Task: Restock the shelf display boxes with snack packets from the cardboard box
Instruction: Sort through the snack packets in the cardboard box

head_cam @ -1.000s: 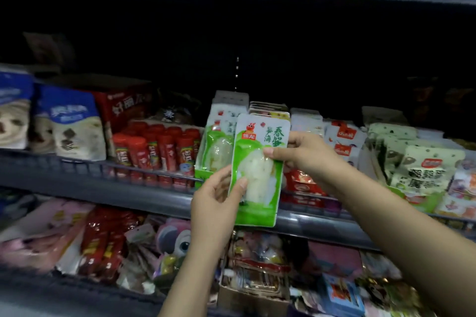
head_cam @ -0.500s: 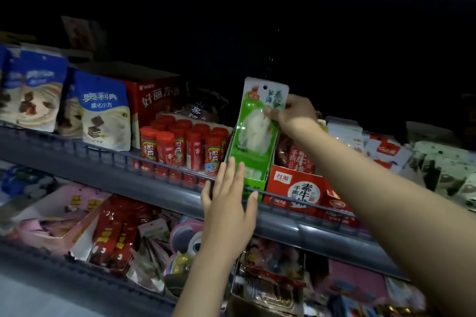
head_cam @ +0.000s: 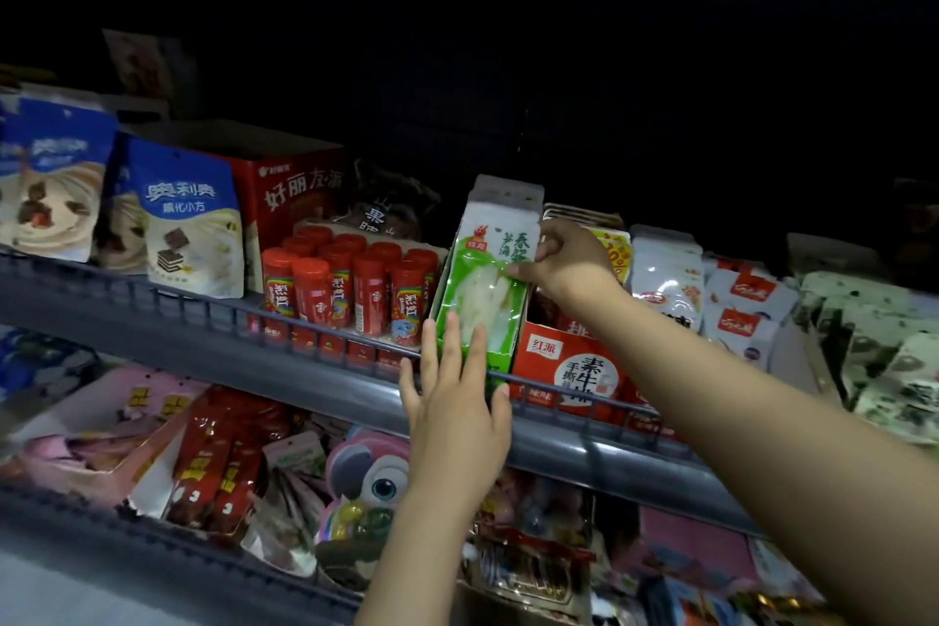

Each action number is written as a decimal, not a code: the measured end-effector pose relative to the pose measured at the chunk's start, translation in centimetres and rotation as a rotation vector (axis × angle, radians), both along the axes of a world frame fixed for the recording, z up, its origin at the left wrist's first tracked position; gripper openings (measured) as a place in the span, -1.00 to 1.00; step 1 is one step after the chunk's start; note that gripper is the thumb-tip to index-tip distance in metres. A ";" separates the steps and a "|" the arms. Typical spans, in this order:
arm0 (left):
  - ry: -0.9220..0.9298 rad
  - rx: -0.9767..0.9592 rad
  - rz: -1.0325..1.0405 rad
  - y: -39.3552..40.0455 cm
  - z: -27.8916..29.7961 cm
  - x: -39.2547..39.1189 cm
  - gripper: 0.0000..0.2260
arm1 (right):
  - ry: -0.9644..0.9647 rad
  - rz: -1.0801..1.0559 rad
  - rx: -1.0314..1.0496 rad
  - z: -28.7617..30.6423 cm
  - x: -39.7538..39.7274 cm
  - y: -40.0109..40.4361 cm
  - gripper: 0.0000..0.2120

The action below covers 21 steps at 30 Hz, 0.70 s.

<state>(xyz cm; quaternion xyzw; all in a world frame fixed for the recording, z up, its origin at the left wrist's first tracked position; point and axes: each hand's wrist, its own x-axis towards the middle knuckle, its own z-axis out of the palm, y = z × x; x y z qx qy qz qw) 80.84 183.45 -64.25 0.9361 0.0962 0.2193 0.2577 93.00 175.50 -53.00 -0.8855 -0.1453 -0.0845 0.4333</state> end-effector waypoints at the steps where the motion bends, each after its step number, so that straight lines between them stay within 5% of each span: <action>1: -0.013 -0.014 -0.005 -0.1 0.1 -0.1 -0.46 | 0.012 -0.001 0.067 -0.2 -0.2 -0.3 -0.55; 12: -0.217 -0.250 -0.192 -4.9 0.1 -6.1 -0.61 | -0.144 0.031 0.303 -4.2 -13.8 -8.6 -0.72; 21: 0.096 -0.313 -0.282 -9.6 -6.1 -13.1 -0.74 | 0.163 -0.137 0.346 -15.0 -21.7 -16.2 -0.86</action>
